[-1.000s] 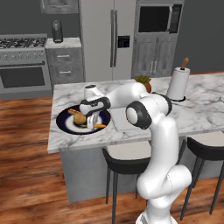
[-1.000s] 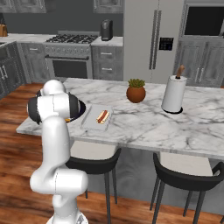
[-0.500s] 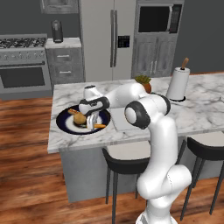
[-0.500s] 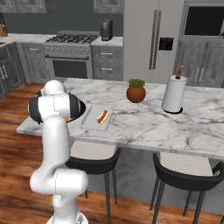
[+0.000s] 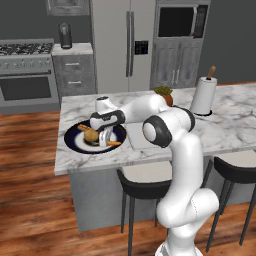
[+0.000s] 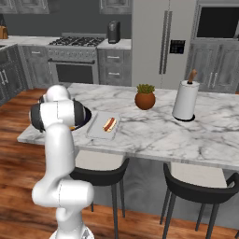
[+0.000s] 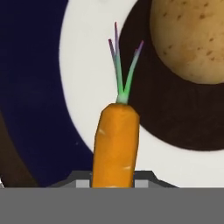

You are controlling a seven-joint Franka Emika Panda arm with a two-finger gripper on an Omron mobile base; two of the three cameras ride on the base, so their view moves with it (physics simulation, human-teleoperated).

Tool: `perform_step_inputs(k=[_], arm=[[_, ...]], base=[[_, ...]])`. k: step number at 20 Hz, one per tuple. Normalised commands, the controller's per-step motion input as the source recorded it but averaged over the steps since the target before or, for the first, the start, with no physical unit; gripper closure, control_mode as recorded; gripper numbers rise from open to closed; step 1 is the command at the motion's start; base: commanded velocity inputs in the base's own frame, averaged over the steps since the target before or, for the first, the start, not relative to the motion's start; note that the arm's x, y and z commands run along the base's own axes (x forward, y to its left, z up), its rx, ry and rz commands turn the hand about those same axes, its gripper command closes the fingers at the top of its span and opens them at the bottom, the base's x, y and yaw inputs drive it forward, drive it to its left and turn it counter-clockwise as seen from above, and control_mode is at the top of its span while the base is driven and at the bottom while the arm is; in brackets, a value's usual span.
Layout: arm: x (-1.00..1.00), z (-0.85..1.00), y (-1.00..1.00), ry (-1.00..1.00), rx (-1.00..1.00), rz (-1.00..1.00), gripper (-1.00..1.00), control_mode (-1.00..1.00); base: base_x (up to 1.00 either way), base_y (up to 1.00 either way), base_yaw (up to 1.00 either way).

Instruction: Place one cooked food and one vegetable from the large plate to each tupperware container.

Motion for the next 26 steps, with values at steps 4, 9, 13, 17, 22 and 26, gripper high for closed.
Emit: perform_step_inputs(k=[4,9,13,17,22,26], arm=[[-0.43,0.65,-0.17,-0.08,0.0,-0.16,1.0,-1.0],[-0.4,0.7,-0.53,-0.06,0.0,-0.27,1.0,-1.0],[-0.26,0.54,-0.86,-0.07,0.0,-0.39,1.0,-1.0],[-0.02,0.29,-0.8,-0.03,0.0,-0.57,1.0,-1.0],[0.0,0.0,-0.39,0.0,0.0,-0.83,1.0,-1.0],[0.0,0.0,-0.28,0.0,0.03,-0.83,1.0,-1.0]], base=[[0.0,0.0,0.0],[0.0,0.0,0.0],[0.0,0.0,0.0],[0.0,0.0,0.0],[0.0,0.0,0.0],[0.0,0.0,0.0]])
